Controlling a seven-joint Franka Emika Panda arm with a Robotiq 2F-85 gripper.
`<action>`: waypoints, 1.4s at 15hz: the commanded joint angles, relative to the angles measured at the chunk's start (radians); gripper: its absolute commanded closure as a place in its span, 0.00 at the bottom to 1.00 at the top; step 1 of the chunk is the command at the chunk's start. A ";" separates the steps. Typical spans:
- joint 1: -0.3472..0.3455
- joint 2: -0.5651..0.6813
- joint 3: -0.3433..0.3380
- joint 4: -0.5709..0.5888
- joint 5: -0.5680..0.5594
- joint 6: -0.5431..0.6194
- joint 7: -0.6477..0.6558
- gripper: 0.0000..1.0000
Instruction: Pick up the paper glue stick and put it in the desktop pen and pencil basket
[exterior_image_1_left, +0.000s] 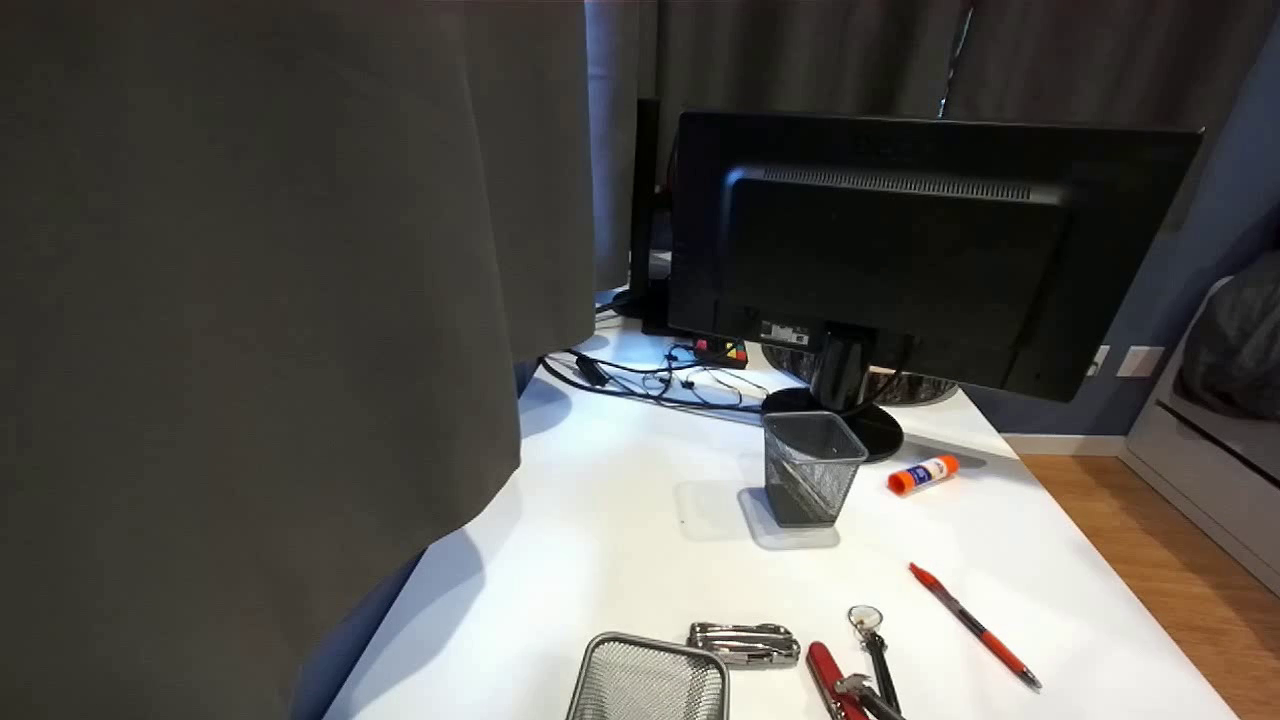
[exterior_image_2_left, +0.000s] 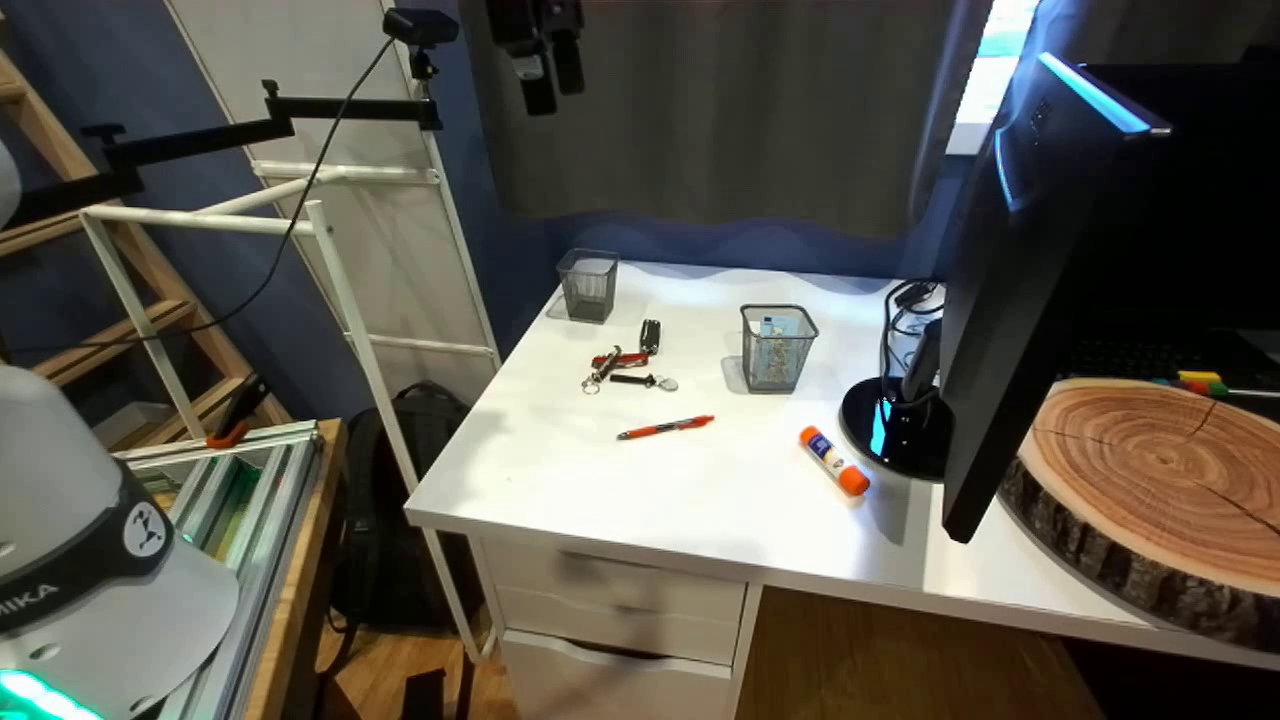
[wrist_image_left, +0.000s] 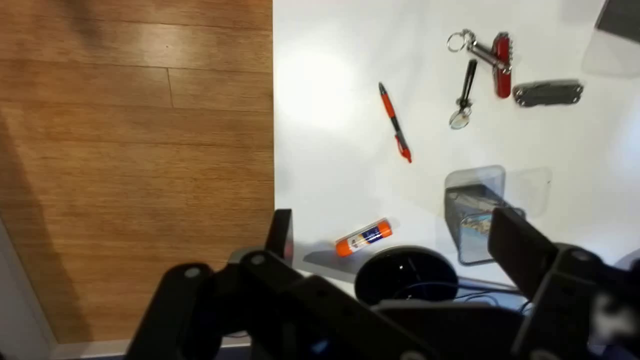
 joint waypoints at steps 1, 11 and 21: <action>-0.082 0.067 -0.090 -0.078 -0.029 0.169 0.044 0.00; -0.178 0.430 -0.097 -0.095 -0.088 0.609 0.346 0.00; -0.067 0.675 -0.174 0.028 -0.015 0.776 0.284 0.00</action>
